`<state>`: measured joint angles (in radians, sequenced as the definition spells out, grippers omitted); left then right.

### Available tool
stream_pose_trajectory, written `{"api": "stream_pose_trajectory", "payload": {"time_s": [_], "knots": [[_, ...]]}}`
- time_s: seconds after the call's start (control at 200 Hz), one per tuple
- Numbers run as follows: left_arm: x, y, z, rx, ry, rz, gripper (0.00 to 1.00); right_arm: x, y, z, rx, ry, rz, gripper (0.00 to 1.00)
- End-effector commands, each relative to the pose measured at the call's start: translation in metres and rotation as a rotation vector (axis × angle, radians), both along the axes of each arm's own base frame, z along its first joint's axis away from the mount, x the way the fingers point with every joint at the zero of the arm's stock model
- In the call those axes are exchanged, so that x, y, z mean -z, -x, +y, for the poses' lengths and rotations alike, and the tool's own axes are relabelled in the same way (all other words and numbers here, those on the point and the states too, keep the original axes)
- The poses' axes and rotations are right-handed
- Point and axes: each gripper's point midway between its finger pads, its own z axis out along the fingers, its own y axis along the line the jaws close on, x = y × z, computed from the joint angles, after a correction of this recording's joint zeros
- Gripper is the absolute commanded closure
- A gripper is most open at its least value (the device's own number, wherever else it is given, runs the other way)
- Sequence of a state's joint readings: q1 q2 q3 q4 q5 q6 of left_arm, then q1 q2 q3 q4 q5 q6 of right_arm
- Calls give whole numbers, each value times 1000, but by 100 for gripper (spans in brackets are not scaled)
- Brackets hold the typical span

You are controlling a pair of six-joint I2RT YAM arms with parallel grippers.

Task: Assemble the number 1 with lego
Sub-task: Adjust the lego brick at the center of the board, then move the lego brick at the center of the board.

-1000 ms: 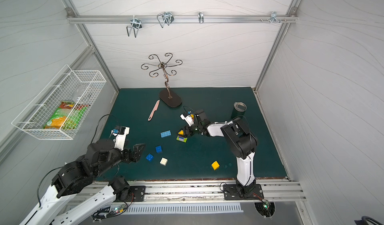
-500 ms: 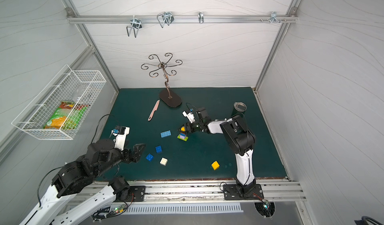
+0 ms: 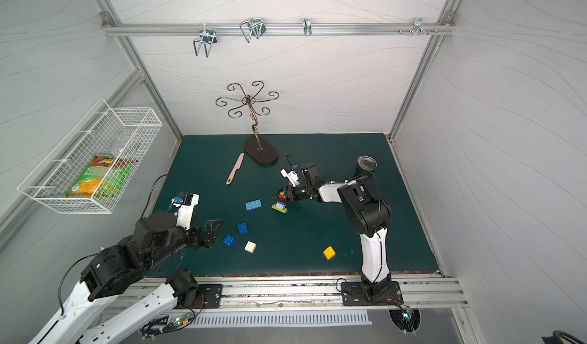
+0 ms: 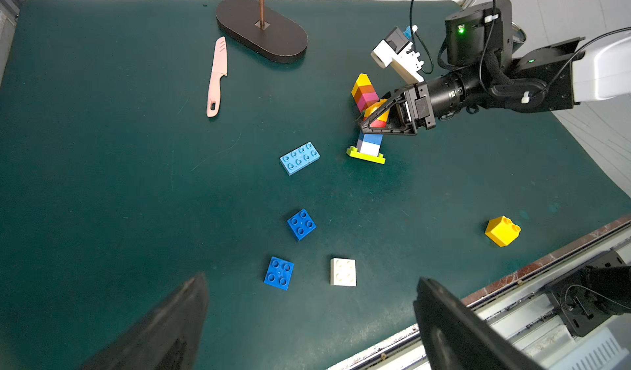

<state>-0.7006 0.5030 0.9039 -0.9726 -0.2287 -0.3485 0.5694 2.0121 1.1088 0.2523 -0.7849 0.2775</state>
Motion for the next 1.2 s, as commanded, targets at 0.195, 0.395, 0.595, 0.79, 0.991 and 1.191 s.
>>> {"api": "stream_pose_trajectory", "payload": {"time_s": [0.195, 0.395, 0.595, 0.79, 0.991, 1.191], "knots": [[-16, -2, 0, -9, 39, -50, 1, 24, 7, 27, -55, 100, 36, 30], [-17, -1, 1, -9, 41, -52, 1, 39, -11, 30, -19, 201, 56, 29], [-17, -1, 1, -9, 43, -55, 1, 53, -27, 17, 47, 355, 73, 21], [-17, -1, 0, -4, 45, -54, 1, 28, -44, 9, 128, 462, 66, 11], [-19, 0, 2, -9, 48, -61, 0, -19, -43, 16, 163, 473, 70, 1], [-21, 1, 4, -16, 56, -72, 1, -79, -22, 5, 273, 582, -42, 1]]}}
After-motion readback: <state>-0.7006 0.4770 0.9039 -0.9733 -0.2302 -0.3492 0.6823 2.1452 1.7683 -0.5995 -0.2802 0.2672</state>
